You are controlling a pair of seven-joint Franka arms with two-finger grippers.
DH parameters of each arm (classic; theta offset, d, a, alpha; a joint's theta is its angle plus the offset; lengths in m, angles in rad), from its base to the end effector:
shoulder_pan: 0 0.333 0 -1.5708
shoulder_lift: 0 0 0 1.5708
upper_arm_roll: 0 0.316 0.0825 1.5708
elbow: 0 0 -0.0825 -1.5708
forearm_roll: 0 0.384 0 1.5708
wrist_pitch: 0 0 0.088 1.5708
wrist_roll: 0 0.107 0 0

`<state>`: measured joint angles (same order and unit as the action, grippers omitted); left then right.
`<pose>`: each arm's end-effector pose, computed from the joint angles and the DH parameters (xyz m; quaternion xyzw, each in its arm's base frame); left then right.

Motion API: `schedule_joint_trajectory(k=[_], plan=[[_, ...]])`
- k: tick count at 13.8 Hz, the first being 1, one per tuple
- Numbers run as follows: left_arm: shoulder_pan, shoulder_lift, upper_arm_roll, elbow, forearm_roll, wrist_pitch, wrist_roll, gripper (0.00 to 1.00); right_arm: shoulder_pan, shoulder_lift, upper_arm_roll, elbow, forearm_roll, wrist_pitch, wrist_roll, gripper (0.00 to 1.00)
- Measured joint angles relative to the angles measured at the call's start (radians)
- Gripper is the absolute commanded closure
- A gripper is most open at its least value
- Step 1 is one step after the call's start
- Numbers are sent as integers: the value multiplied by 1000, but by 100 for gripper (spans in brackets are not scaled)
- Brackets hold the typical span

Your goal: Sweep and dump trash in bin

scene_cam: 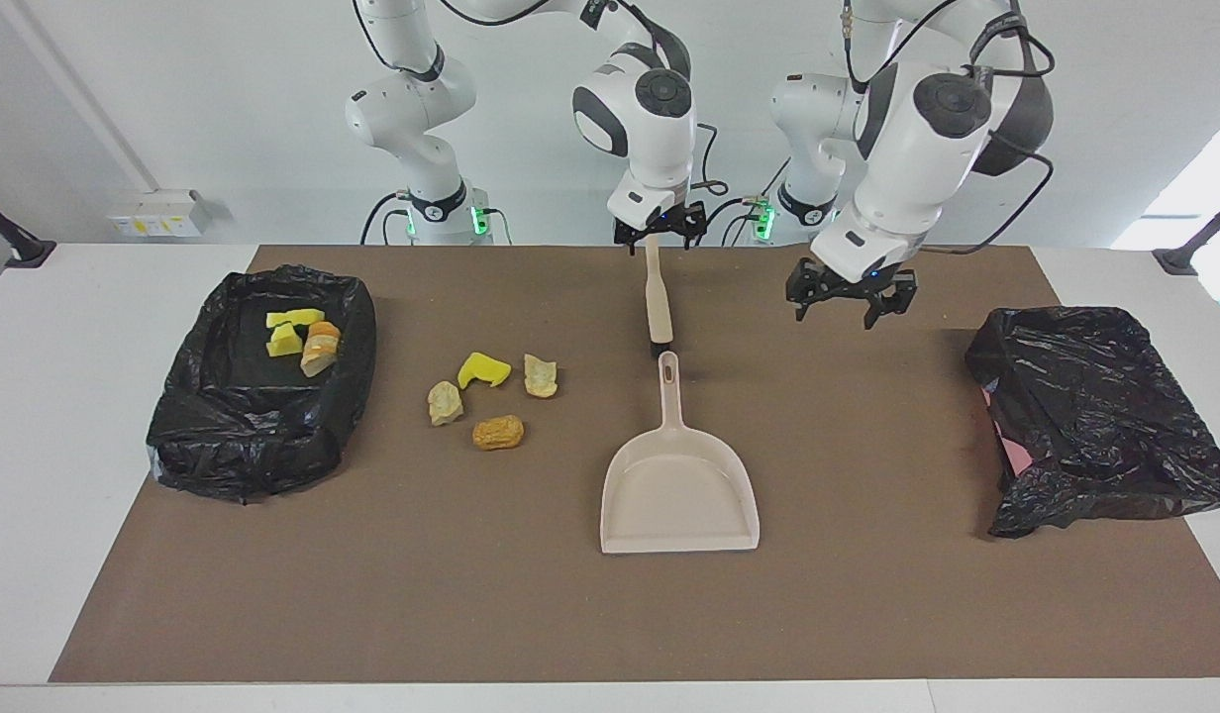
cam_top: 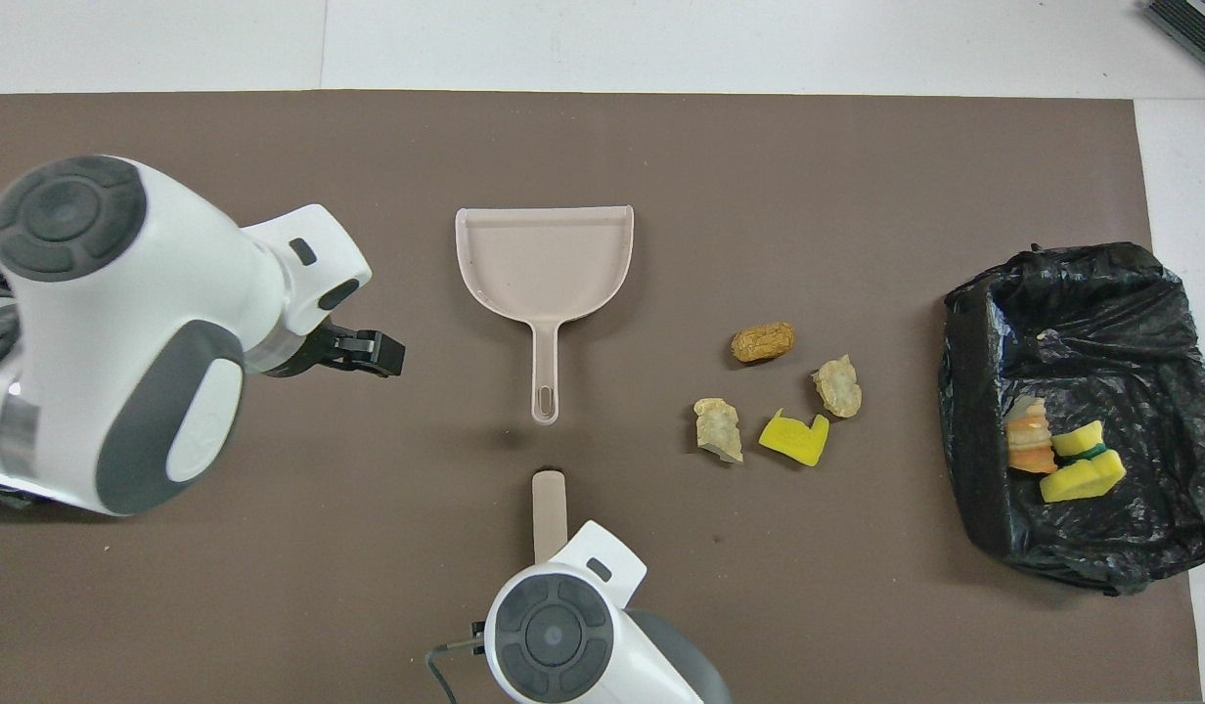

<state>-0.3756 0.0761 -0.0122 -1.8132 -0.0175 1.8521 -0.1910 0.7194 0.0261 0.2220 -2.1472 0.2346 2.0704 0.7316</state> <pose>0.5372 -0.2207 0.4897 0.9952 -0.0956 -0.0203 0.0031 0.3032 0.4363 0.3832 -0.9925 -0.0430 0.1103 0.0309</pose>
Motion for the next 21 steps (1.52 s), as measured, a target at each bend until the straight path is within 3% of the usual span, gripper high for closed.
schedule_joint_trajectory(k=[5, 7, 8, 9, 10, 17, 18, 19, 20, 21], plan=[[-129, 153, -1, -3, 0, 235, -199, 0, 67, 1, 0, -117, 1, 119, 37, 0], [-164, 189, -1, -1, 0, 305, -256, 0, 70, 1, 0, -124, 1, 121, 38, 38], [-182, 204, -1, 0, 0, 325, -272, 0, 70, 1, -1, -127, 1, 121, 38, 72], [-195, 217, 0, 0, 0, 335, -280, 0, 71, 1, 0, -130, 1, 121, 38, 96], [-207, 228, -1, 0, 0, 339, -283, 0, 72, 1, 0, -132, 1, 121, 38, 100], [-263, 297, 5, 8, 0, 380, -306, 3, 70, 4, -8, -121, 1, 108, 38, 100], [-262, 297, 8, 17, 0, 367, -306, 27, 65, 1, -9, -110, 1, 83, 30, 100], [-262, 297, 11, 29, 0, 347, -306, 78, 49, -8, -10, -99, 1, 44, 9, 100], [-262, 297, 13, 39, 0, 331, -306, 100, 23, -29, -11, -89, 0, -4, -25, 100], [-261, 297, 13, 45, 0, 326, -305, 100, -13, -61, -12, -84, 0, -57, -61, 100]])
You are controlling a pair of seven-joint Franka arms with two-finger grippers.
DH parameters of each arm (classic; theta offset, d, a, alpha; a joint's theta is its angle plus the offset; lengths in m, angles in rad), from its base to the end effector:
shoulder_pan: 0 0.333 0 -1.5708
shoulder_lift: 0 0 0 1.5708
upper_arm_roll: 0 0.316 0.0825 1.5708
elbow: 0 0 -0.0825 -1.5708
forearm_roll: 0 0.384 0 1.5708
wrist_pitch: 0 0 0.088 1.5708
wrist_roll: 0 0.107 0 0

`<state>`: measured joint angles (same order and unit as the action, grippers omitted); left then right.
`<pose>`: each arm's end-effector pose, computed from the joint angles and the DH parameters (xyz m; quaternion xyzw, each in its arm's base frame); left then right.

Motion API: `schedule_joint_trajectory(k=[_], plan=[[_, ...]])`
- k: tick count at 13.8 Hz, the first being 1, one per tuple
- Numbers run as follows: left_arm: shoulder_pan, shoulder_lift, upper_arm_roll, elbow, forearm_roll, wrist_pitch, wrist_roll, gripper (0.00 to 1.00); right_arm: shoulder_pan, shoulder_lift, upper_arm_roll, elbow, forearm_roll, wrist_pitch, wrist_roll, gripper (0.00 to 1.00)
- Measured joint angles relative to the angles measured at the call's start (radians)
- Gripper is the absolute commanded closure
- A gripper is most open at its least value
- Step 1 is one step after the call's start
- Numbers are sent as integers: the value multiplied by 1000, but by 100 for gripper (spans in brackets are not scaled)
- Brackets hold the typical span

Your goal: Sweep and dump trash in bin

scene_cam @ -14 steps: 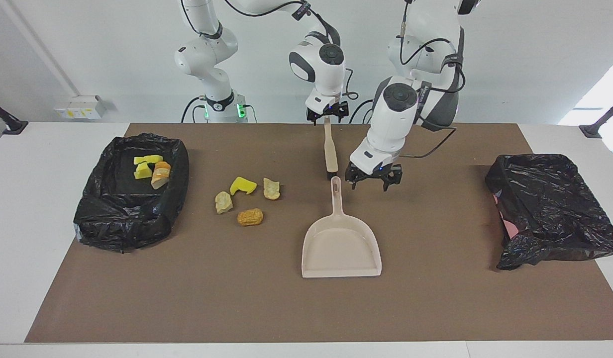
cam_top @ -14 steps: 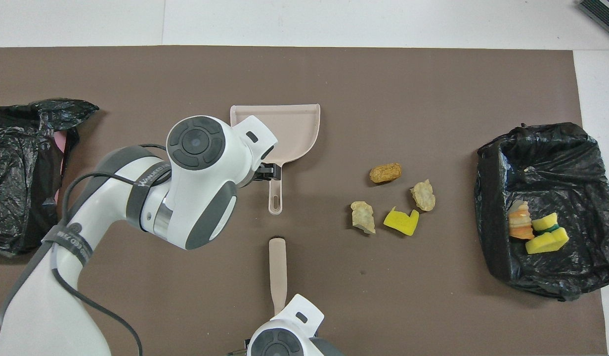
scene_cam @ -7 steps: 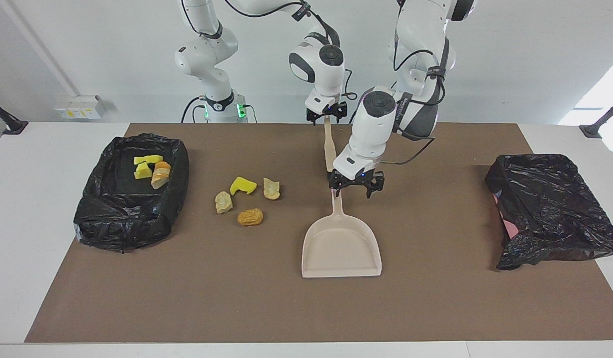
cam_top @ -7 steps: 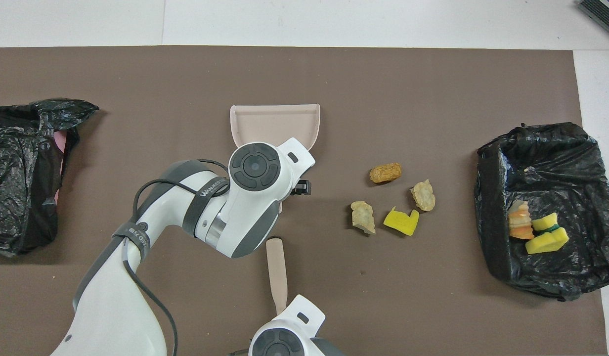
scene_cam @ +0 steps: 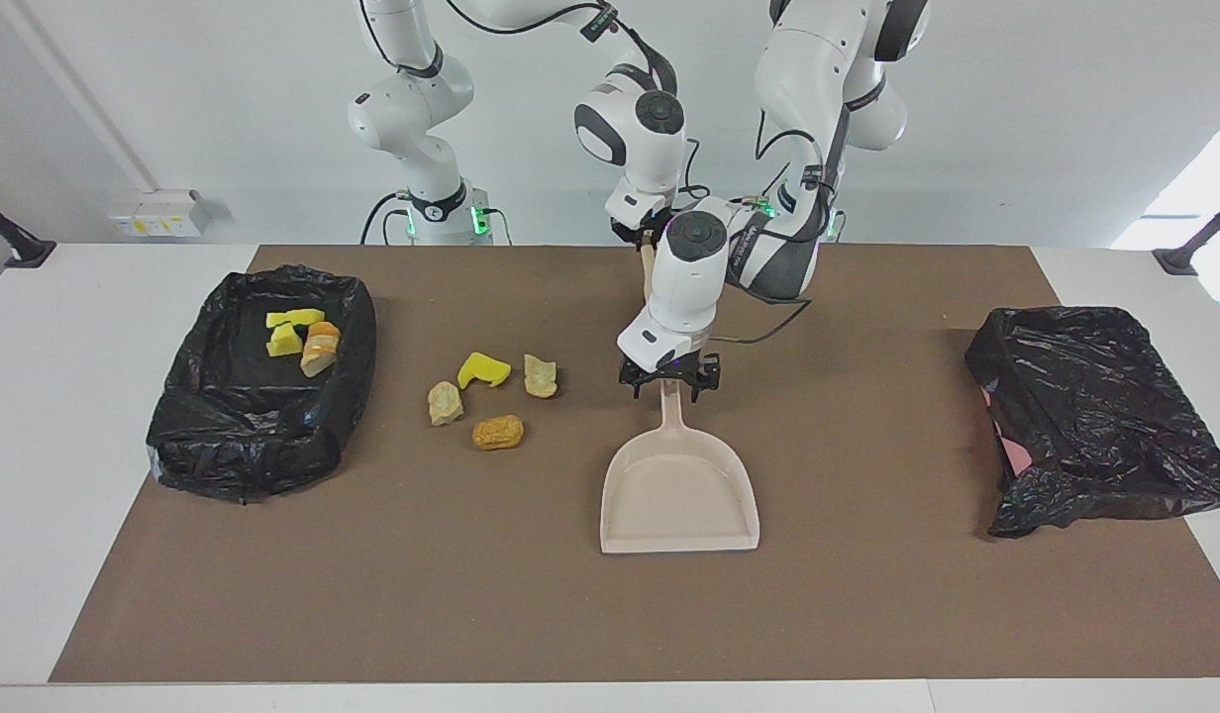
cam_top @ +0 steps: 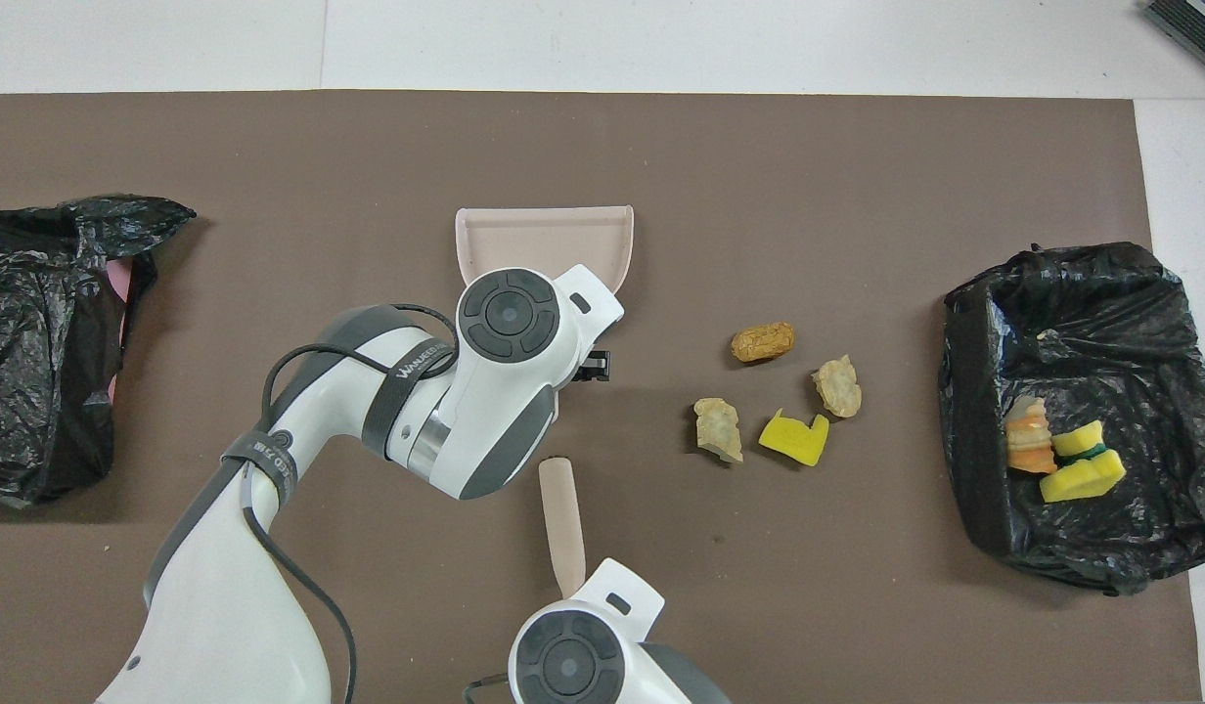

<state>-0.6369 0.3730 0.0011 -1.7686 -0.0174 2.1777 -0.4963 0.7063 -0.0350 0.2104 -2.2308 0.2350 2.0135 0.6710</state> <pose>0.5238 -0.3874 0.3554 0.9977 -0.0649 0.0115 0.0156 0.2926 0.4047 0.3736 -0.9892 -0.0616 0.1329 0.0036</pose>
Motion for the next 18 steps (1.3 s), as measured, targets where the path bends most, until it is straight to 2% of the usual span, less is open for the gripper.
schedule_joint_trajectory(k=[5, 7, 9, 11, 13, 16, 18], plan=[[7, 0, 9, 9, 2, 0, 29, 100, -194, -216, -6, 1, -2, -254, -103, 100], [36, -3, 15, 13, 2, 0, 107, 100, -312, -301, -8, 0, -11, -340, -200, 100], [85, -16, 18, 22, 2, -8, 213, 100, -460, -353, -10, -5, -64, -374, -327, 100], [136, -44, 20, 25, 2, -36, 329, 100, -611, -350, -12, -16, -157, -358, -458, 100], [171, -67, 22, 27, 2, -49, 444, 100, -694, -314, -13, -27, -253, -297, -514, 100], [228, -101, 24, 31, 3, -84, 662, 100, -735, -188, -11, -40, -365, -173, -518, 100], [267, -119, 25, 32, 3, -127, 848, 100, -735, -99, -7, -40, -423, -136, -518, 100]])
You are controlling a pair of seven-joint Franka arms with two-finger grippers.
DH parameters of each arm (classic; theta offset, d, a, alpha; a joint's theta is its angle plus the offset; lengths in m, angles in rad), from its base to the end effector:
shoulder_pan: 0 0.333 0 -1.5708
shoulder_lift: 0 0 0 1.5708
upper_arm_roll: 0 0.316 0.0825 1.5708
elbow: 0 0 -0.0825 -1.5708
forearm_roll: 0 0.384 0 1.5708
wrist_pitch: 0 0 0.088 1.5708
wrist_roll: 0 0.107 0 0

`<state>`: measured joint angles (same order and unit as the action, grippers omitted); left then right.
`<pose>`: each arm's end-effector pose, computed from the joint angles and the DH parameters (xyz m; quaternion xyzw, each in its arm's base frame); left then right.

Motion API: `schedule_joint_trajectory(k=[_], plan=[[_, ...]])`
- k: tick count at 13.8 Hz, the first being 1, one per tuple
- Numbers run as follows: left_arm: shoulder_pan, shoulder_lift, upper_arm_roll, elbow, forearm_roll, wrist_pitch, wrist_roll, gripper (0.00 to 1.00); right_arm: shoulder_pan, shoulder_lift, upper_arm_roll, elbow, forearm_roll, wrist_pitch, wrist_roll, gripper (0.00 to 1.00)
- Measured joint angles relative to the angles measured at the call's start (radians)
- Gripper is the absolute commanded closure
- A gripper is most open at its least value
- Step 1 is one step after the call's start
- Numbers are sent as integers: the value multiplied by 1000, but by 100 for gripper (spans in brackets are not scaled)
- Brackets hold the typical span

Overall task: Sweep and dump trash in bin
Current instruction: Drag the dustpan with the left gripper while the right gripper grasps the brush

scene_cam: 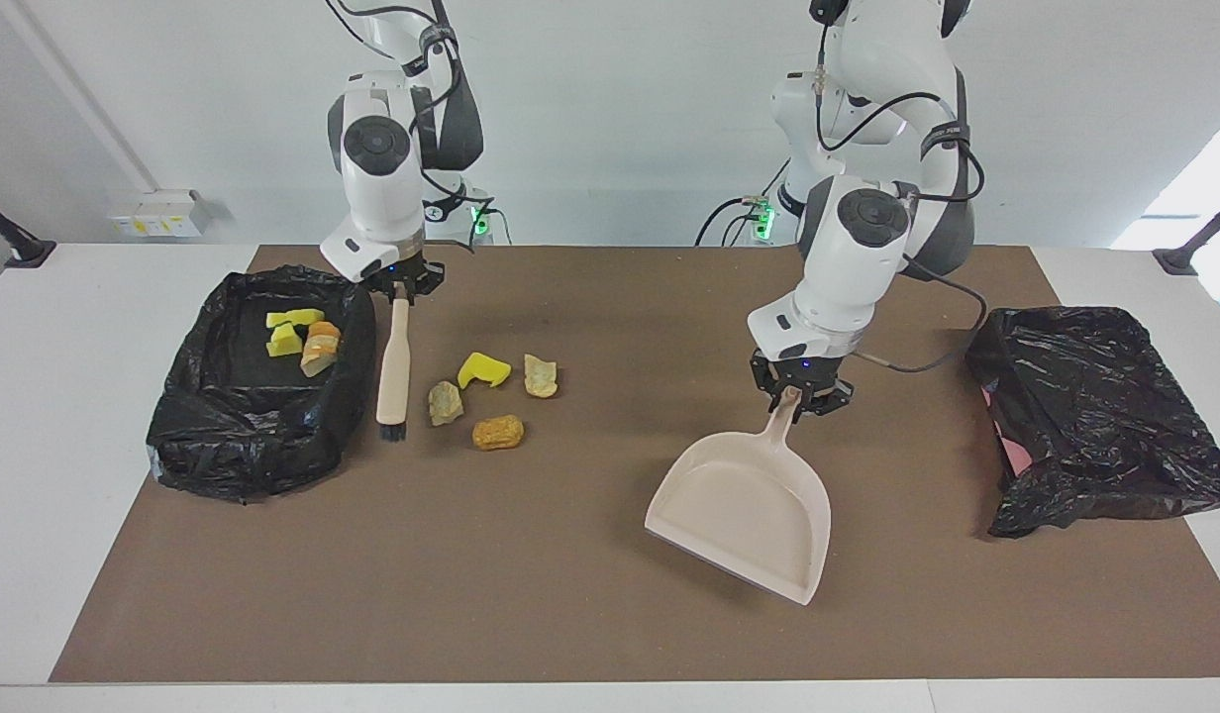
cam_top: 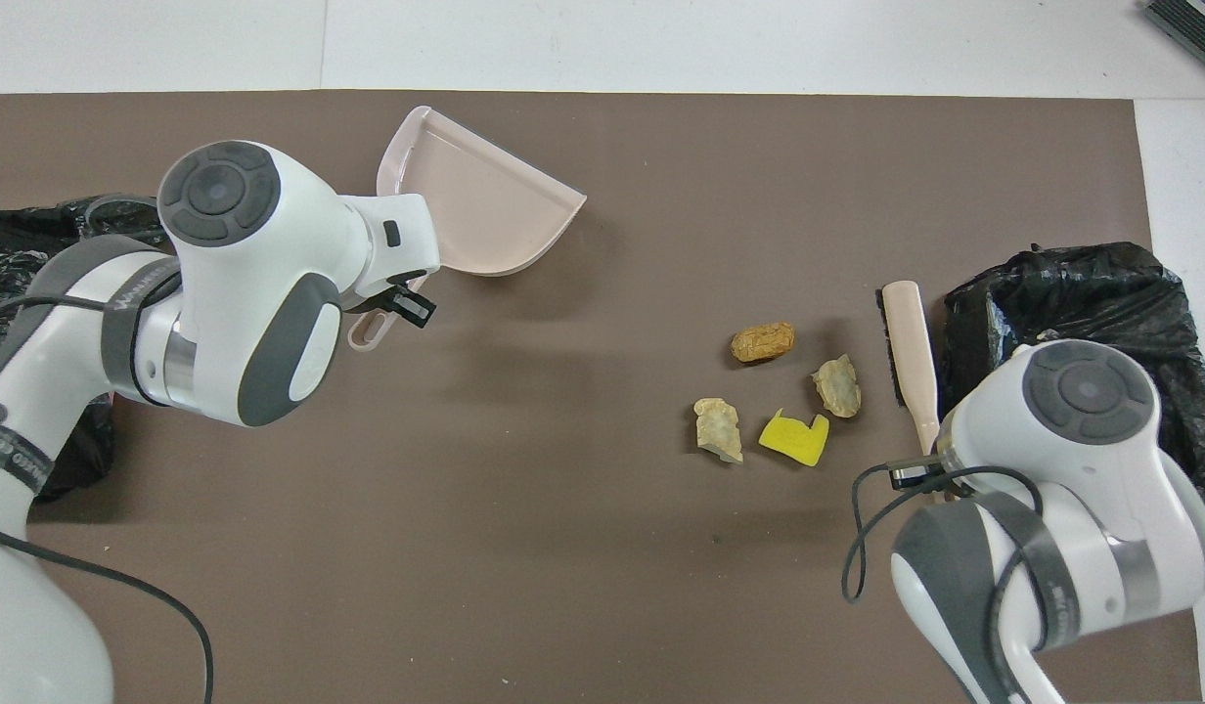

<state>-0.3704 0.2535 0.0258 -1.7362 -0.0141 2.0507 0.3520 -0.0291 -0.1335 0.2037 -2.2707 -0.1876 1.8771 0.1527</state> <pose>0.5997 -0.2173 0.4360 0.9404 -0.3387 0.0306 0.0030 0.4616 0.0680 0.3949 0.9854 0.0479 -0.1134 0.1180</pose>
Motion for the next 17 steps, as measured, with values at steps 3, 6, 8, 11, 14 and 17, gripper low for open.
schedule_joint_trajectory(k=[3, 6, 8, 11, 14, 17], plan=[[49, -19, 1, 1, 0, -54, 231, 100, 7, 82, 10, -1, -28, 18, -5, 100], [76, -22, 1, 7, 3, -95, 375, 100, 50, 107, 11, -1, -17, 22, -28, 100], [77, -22, -3, 12, 30, -112, 445, 100, 102, 126, 12, 0, 61, 28, -30, 100], [74, -22, -12, 10, 44, -139, 710, 100, 148, 130, 12, 24, 152, 24, -24, 100], [51, -33, -19, -19, 48, -136, 933, 100, 94, 110, 0, 98, 161, -85, 29, 100], [-9, -85, -24, -124, 61, -85, 950, 100, 45, 24, -5, 68, 85, -172, 33, 100]])
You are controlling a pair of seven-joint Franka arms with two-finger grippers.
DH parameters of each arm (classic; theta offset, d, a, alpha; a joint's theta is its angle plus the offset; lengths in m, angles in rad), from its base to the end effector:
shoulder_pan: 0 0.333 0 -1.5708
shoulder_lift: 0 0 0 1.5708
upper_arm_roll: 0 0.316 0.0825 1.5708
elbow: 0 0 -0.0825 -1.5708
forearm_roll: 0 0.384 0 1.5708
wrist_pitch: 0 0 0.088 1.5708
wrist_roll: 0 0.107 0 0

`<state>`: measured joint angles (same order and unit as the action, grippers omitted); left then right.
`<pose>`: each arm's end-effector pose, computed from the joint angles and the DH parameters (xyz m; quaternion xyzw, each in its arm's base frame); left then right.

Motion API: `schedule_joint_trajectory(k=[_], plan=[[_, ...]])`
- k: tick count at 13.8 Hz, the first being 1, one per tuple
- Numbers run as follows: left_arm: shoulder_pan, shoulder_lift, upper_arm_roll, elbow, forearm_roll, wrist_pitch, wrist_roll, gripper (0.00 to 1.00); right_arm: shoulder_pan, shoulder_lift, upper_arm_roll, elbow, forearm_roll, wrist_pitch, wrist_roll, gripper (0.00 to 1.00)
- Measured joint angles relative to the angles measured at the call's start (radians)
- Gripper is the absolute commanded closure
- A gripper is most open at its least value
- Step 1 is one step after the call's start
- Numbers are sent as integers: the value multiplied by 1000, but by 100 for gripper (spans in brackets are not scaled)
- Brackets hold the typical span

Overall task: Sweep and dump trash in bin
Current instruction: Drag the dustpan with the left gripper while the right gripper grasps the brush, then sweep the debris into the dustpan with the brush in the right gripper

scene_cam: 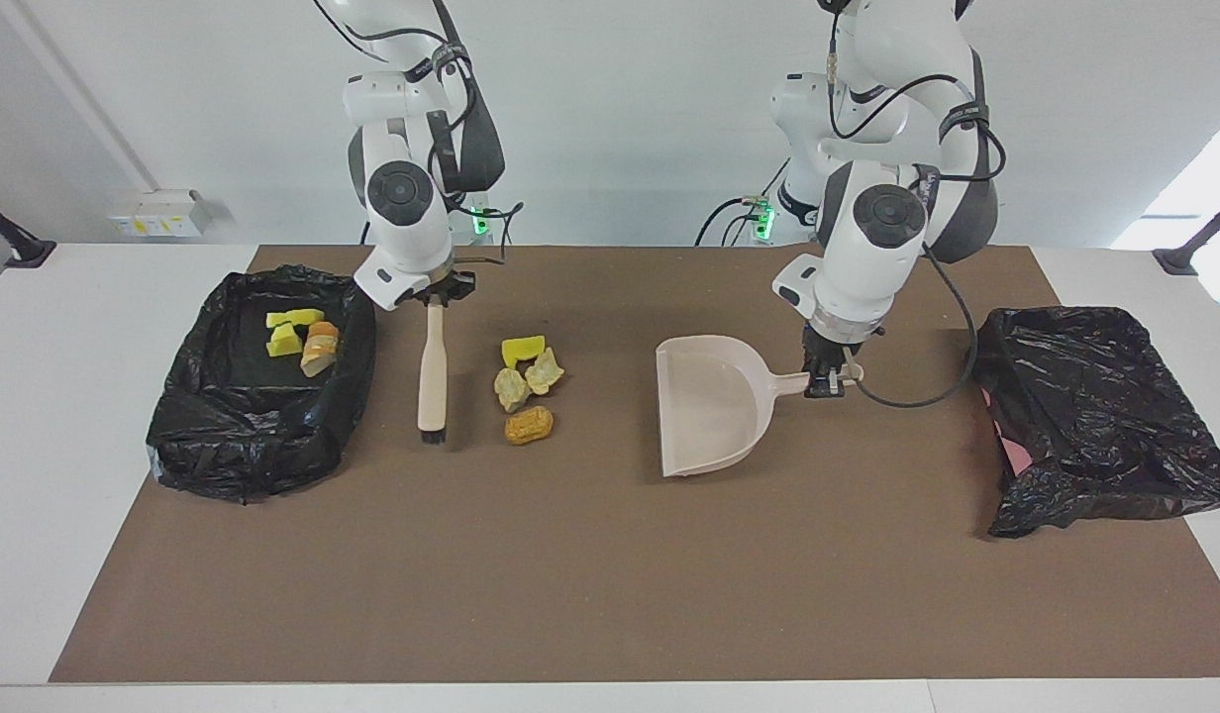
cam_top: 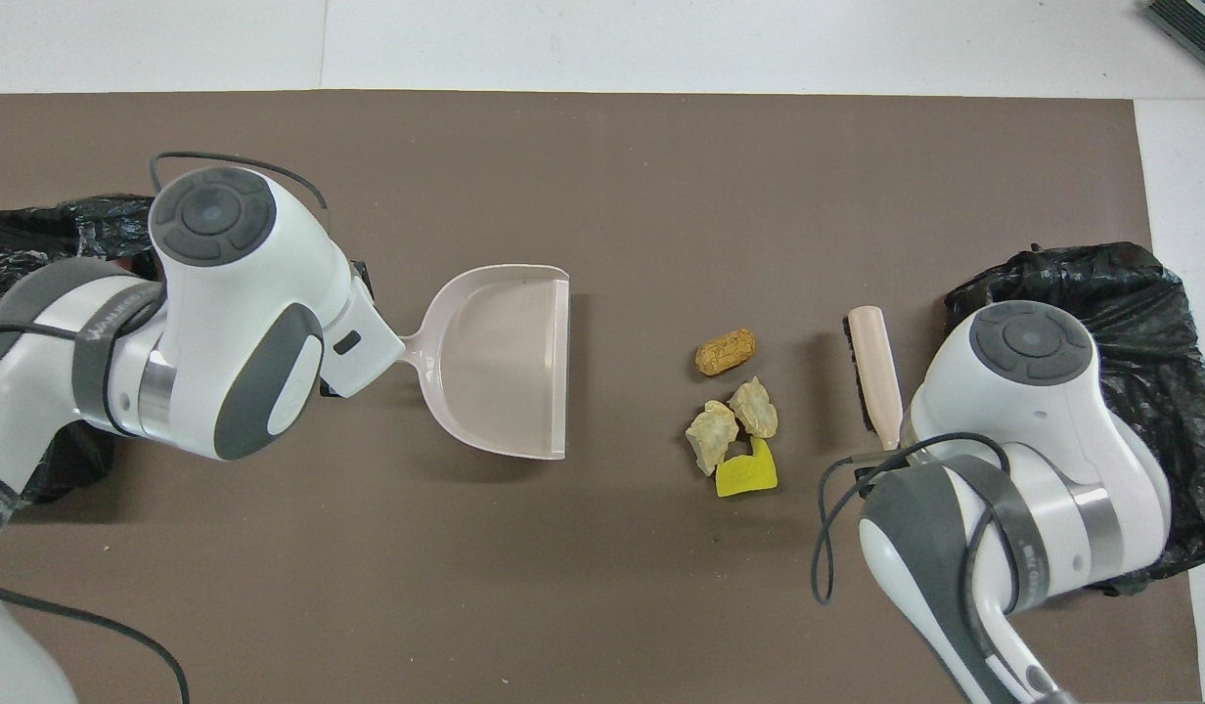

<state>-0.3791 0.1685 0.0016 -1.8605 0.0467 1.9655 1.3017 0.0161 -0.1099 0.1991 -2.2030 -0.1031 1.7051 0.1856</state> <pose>0.5554 -0.2170 0.4225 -0.6600 0.7503 0.0379 0.0050 0.4539 0.0903 0.4034 0.9788 0.0285 -0.1781 0.0967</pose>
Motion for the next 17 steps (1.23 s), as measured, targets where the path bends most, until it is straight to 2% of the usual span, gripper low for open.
schedule_joint_trajectory(k=[3, 6, 11, 15, 17], plan=[[-53, -59, -1, -121, 3, 72, -84, 100, 27, -94, 11, -142, -11, 48, 23, 100], [-134, -81, -4, -183, 42, 96, -290, 100, 52, -79, 15, -226, 10, 167, 43, 100], [-248, -81, -6, -222, 84, 112, -558, 100, 179, -12, 17, -230, 132, 282, 88, 100], [-300, -82, -6, -256, 85, 143, -613, 100, 235, -1, 18, -228, 307, 354, 77, 100], [-301, -85, -6, -266, 86, 167, -614, 100, 253, 25, 17, -213, 444, 407, 42, 100]])
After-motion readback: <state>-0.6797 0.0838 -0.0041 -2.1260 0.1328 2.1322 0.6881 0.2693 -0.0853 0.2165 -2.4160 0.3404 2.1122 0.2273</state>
